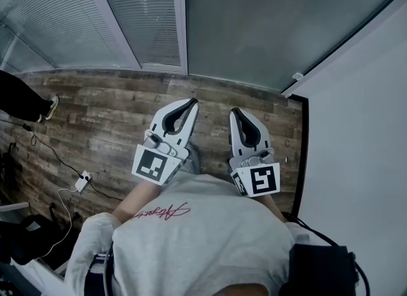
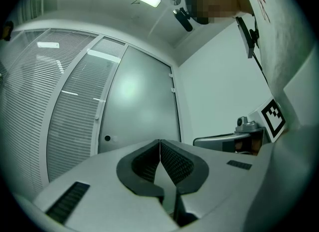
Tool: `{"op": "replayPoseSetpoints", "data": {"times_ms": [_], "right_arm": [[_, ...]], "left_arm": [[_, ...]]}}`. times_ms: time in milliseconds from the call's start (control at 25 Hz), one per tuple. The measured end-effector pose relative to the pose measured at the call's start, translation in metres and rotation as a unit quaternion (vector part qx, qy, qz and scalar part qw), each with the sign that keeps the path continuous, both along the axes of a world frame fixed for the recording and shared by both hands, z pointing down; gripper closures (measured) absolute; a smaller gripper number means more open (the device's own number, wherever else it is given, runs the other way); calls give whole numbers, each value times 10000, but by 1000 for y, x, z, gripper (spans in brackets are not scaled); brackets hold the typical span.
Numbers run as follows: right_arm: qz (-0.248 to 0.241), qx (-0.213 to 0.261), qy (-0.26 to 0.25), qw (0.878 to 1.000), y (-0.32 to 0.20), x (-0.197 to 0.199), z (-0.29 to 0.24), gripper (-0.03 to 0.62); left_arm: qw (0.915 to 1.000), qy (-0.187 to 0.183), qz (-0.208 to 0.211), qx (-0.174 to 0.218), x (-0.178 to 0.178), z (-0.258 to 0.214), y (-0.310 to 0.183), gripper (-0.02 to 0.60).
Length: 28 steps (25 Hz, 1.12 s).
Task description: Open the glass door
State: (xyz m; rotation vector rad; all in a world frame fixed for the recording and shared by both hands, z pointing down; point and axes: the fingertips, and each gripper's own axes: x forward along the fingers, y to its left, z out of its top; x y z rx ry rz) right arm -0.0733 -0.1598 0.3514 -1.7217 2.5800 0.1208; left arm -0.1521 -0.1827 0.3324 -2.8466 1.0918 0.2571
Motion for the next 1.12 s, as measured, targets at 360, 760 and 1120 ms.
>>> {"op": "replayPoseSetpoints", "data": {"times_ms": [360,760,1120], "right_arm": [[199,-49,-45,9998,-98,-12,-3,568],[616,-246,-227,9975,-230,-21,-2,568],[629,-328,-130,9974,-294,-21,-2,566]], "left_arm": [[9992,-114,338,-198,-9,16,-98,565],[9971,-106,725,-192,-15,9,-230,563],[9968,-206,709,-318,-17,16,-291,565]]}}
